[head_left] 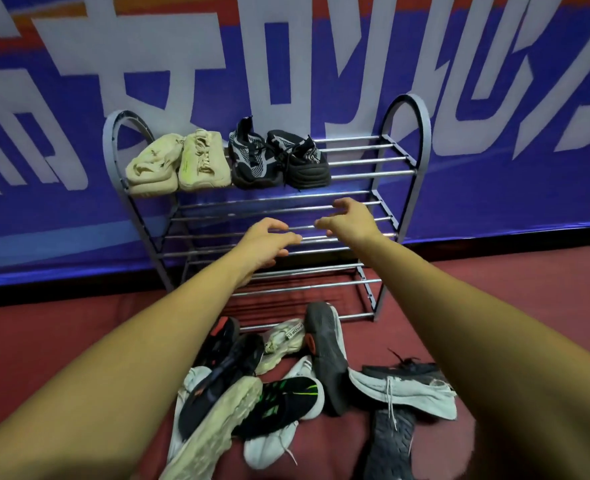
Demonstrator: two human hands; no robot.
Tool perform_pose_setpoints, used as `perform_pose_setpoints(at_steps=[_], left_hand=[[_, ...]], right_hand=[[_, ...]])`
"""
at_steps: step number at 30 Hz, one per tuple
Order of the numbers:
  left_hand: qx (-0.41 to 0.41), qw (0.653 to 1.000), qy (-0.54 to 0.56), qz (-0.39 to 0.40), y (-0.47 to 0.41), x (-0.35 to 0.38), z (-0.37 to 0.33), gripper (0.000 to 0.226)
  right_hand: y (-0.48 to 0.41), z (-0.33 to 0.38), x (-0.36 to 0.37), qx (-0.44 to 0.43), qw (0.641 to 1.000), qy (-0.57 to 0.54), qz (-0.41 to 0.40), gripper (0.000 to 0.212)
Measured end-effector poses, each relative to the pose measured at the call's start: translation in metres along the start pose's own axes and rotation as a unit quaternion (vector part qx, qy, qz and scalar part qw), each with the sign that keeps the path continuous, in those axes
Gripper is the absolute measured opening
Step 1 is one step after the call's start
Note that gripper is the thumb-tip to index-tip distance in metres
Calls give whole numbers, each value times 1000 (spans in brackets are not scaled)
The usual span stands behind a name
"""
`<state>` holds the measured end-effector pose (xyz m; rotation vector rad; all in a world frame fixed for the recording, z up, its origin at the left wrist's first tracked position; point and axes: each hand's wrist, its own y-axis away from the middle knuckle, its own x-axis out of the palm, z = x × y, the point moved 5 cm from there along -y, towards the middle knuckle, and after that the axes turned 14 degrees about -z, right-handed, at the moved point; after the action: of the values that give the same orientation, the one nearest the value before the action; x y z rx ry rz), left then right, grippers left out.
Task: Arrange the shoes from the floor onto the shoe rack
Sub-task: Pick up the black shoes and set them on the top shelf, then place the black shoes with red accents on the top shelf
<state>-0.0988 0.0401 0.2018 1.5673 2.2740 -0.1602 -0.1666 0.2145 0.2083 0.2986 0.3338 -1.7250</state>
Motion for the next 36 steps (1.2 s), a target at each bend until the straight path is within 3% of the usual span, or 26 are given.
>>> perform_pose_setpoints(at_steps=[10,13,17,21,29,33,36], left_hand=[[23,975,-191,111,8,27,82,15],[19,966,-227,121,11,38,102,11],[-1,958,-249,146,11,61,130,9],[-29,950,-252,182,13,88,171,7],[-91,940,-266,193,-7,121,236,5],[-115,942,-253,188,-22,138,254,15],[-142,948,-228,168,-35,152,266,24]], right_hand=[[44,-88,9,27,970,208,126,33],[53,-118,16,44,963,230,134,36],[73,-171,35,79,952,248,161,16],[80,-220,45,88,931,293,197,19],[63,-279,86,157,925,255,233,18],[48,-303,99,155,915,301,219,43],[38,-316,105,215,928,248,177,50]])
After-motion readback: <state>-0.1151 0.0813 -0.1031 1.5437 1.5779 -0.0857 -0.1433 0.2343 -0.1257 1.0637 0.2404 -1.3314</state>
